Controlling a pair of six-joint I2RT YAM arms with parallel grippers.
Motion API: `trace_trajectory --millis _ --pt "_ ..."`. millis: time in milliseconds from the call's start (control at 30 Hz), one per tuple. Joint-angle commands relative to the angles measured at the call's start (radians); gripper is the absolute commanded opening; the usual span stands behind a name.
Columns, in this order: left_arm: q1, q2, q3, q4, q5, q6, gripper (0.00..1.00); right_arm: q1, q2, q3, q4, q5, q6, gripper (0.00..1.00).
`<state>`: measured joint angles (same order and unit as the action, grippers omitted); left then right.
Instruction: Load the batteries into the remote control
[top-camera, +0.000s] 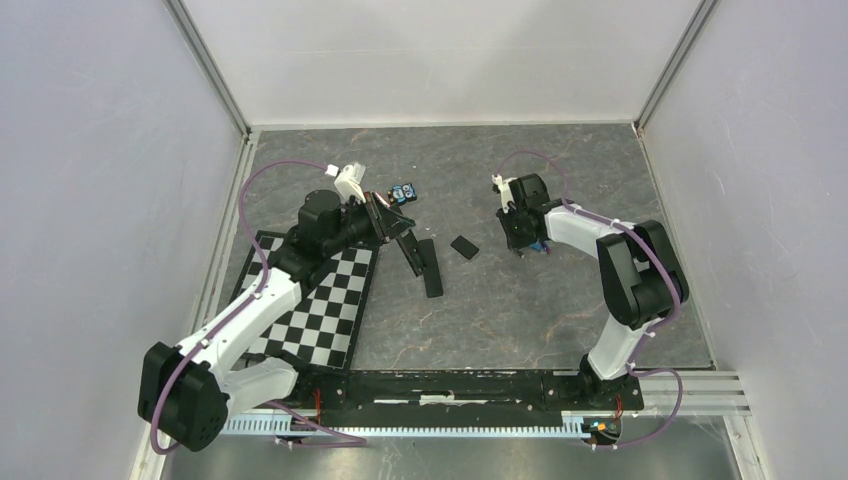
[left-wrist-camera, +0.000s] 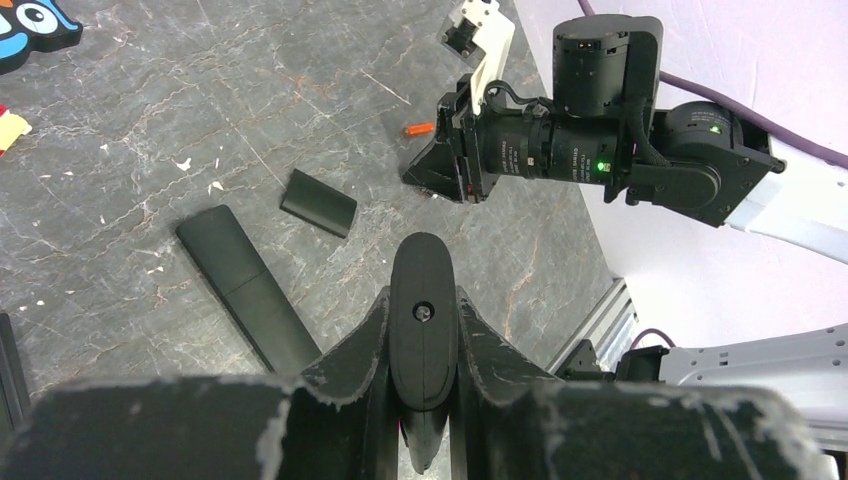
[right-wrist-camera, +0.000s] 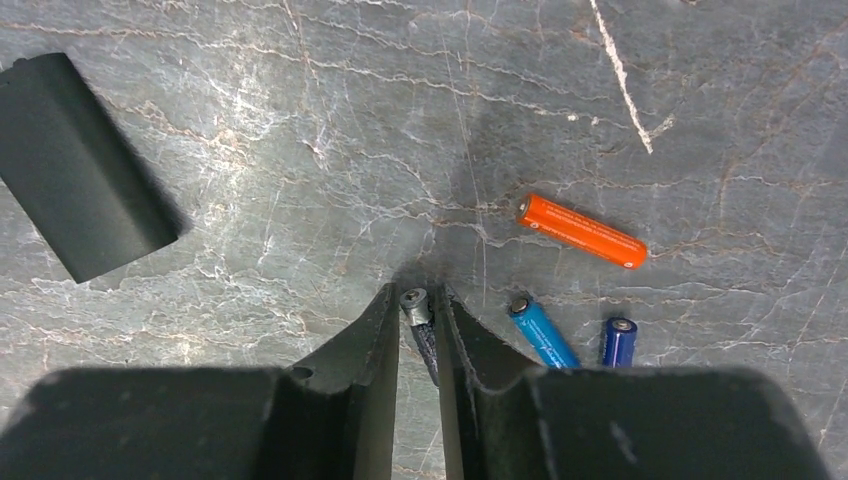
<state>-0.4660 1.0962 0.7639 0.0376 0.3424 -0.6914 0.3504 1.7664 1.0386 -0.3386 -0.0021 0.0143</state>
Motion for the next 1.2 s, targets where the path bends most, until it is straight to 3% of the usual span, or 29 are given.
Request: trace_trajectory --millis 0,167,300,500,933,1167 --pt "0.006 -0.032 0.043 0.059 0.016 -0.008 0.02 -0.008 0.033 0.001 -0.022 0.007 0.030 0.24" --pt "0.006 -0.030 0.043 0.064 0.019 -0.017 0.02 -0.009 0.024 -0.012 -0.027 0.033 0.026 0.39" --pt "0.006 -0.030 0.043 0.063 0.020 -0.018 0.02 -0.014 0.010 -0.024 -0.036 0.005 0.017 0.40" --pt "0.006 -0.030 0.044 0.064 0.021 -0.025 0.02 -0.014 -0.011 -0.020 -0.060 -0.064 0.008 0.37" --pt "0.006 -0.021 0.051 0.064 0.017 -0.022 0.02 -0.013 -0.028 -0.052 -0.058 -0.048 0.014 0.30" --pt "0.006 -0.023 0.049 0.064 0.015 -0.021 0.02 -0.013 -0.020 -0.073 0.009 -0.049 0.034 0.13"
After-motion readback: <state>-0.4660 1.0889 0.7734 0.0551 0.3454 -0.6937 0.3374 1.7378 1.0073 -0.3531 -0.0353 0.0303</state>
